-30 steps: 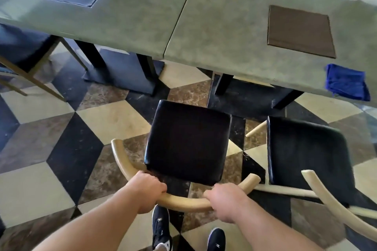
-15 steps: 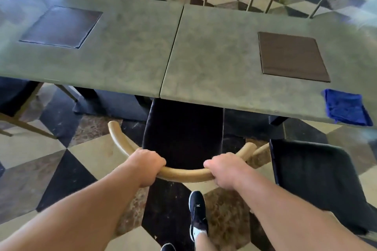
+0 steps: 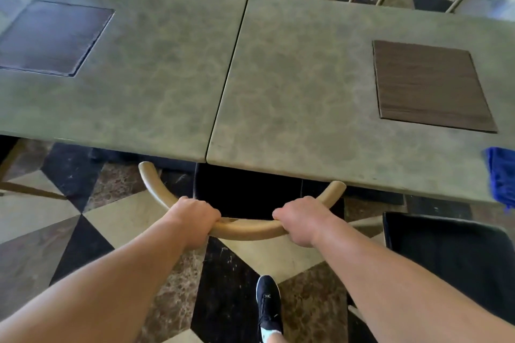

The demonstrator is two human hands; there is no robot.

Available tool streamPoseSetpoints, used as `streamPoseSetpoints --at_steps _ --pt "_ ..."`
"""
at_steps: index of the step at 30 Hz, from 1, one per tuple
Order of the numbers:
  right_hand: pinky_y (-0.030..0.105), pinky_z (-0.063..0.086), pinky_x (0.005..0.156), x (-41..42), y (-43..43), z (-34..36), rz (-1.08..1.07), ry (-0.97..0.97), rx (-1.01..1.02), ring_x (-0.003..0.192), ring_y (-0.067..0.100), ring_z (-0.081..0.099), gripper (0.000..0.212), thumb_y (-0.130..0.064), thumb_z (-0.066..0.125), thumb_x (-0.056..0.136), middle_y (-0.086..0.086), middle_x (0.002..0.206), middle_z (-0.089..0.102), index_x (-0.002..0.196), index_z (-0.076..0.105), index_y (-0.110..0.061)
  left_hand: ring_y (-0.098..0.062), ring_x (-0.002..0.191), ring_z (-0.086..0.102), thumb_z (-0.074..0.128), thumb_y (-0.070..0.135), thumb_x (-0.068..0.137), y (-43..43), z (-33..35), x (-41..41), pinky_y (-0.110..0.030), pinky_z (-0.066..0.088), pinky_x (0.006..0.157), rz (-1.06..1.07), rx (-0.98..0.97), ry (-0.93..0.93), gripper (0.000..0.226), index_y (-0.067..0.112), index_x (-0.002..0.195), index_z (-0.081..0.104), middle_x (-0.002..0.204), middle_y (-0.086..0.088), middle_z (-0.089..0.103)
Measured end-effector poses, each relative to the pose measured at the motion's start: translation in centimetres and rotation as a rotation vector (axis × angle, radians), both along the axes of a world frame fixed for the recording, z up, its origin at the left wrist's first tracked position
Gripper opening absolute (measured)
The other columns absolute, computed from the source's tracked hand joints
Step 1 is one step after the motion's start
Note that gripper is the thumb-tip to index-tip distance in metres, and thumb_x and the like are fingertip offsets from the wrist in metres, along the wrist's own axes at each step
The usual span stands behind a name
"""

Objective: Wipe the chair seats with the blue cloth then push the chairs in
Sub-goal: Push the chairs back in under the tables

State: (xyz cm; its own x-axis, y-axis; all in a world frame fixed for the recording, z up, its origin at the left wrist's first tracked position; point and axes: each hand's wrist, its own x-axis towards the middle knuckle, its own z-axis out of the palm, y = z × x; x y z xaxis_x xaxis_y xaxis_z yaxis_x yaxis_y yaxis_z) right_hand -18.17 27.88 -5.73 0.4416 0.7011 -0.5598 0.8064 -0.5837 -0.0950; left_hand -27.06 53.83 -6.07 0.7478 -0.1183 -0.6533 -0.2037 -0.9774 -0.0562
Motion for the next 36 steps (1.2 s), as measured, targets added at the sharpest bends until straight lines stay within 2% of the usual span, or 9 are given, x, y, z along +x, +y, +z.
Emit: streamPoseSetpoints --at_steps 5,8,10,13,15,17,19,22,36 --pt "0.045 0.050 0.072 -0.3 -1.0 -1.2 0.023 -0.020 -0.036 0.075 0.025 0.060 0.013 -0.025 0.063 0.092 -0.006 0.081 0.055 0.098 0.052 -0.028 -0.017 0.097 0.067 0.069 0.031 0.091 -0.5 -1.9 -1.0 -0.042 0.048 0.088 -0.028 -0.043 -0.014 0.029 0.040 0.118 0.061 0.103 0.012 0.066" --pt "0.045 0.049 0.076 -0.7 -0.5 -0.5 0.000 -0.042 -0.026 0.086 0.027 0.064 0.030 -0.046 0.068 0.091 -0.003 0.093 0.063 0.108 0.055 -0.026 -0.016 0.097 0.066 0.069 0.041 0.089 -0.2 -1.2 -1.0 -0.042 0.049 0.090 0.007 -0.044 -0.030 0.030 0.040 0.119 0.061 0.101 0.014 0.063" --pt "0.046 0.051 0.084 -1.4 -0.3 0.2 -0.055 -0.067 0.001 0.095 0.028 0.064 0.049 -0.061 0.066 0.088 0.000 0.103 0.066 0.119 0.055 -0.025 -0.018 0.101 0.066 0.072 0.053 0.085 -0.4 -0.4 -1.3 -0.042 0.049 0.090 0.085 -0.067 -0.049 0.044 0.039 0.125 0.059 0.105 0.013 0.063" --pt "0.051 0.046 0.104 -3.6 -1.5 1.6 -0.111 -0.095 0.077 0.118 0.031 0.059 0.074 -0.071 0.061 0.086 0.003 0.125 0.064 0.143 0.047 -0.026 -0.024 0.128 0.058 0.068 0.072 0.081 -2.1 1.2 -2.6 -0.047 0.048 0.105 0.144 -0.106 -0.082 0.086 0.038 0.155 0.040 0.142 0.005 0.060" --pt "0.060 0.029 0.120 -5.5 -3.2 2.8 -0.151 -0.132 0.086 0.146 0.037 0.036 0.094 -0.075 0.057 0.086 0.007 0.156 0.043 0.160 0.023 -0.029 -0.027 0.151 0.040 0.065 0.080 0.081 -3.9 2.6 -3.7 -0.054 0.036 0.121 0.154 -0.142 -0.113 0.105 0.039 0.166 0.019 0.168 0.003 0.038" --pt "0.066 0.014 0.123 -7.2 -5.5 4.2 -0.230 -0.180 0.094 0.157 0.040 0.008 0.109 -0.081 0.054 0.084 0.008 0.172 0.013 0.163 -0.002 -0.033 -0.029 0.162 0.019 0.061 0.087 0.079 -6.4 4.0 -4.5 -0.058 0.020 0.129 0.158 -0.176 -0.146 0.115 0.040 0.168 0.004 0.178 0.002 0.014" --pt "0.069 0.008 0.123 -9.1 -8.6 5.8 -0.314 -0.209 0.104 0.158 0.040 -0.003 0.118 -0.084 0.056 0.080 0.007 0.174 -0.001 0.161 -0.015 -0.036 -0.030 0.164 0.008 0.057 0.091 0.077 -9.6 5.5 -5.2 -0.059 0.013 0.131 0.131 -0.198 -0.157 0.120 0.040 0.168 -0.003 0.180 0.002 0.003" --pt "0.069 0.005 0.123 -12.5 -14.5 8.0 -0.405 -0.207 0.053 0.158 0.039 -0.007 0.123 -0.086 0.057 0.078 0.005 0.174 -0.008 0.160 -0.019 -0.037 -0.029 0.165 0.006 0.058 0.092 0.077 -15.5 7.0 -6.5 -0.060 0.011 0.131 0.070 -0.224 -0.158 0.122 0.040 0.168 -0.003 0.180 0.002 0.001" --pt "0.063 0.004 0.125 -21.2 -46.7 9.1 -0.620 -0.221 -0.009 0.159 0.035 -0.002 0.119 -0.088 0.052 0.072 0.002 0.174 0.002 0.159 -0.016 -0.043 -0.028 0.165 0.001 0.056 0.091 0.079 -48.4 7.8 -8.5 -0.059 0.006 0.130 -0.206 -0.357 -0.119 0.120 0.038 0.169 -0.003 0.180 0.001 -0.003"
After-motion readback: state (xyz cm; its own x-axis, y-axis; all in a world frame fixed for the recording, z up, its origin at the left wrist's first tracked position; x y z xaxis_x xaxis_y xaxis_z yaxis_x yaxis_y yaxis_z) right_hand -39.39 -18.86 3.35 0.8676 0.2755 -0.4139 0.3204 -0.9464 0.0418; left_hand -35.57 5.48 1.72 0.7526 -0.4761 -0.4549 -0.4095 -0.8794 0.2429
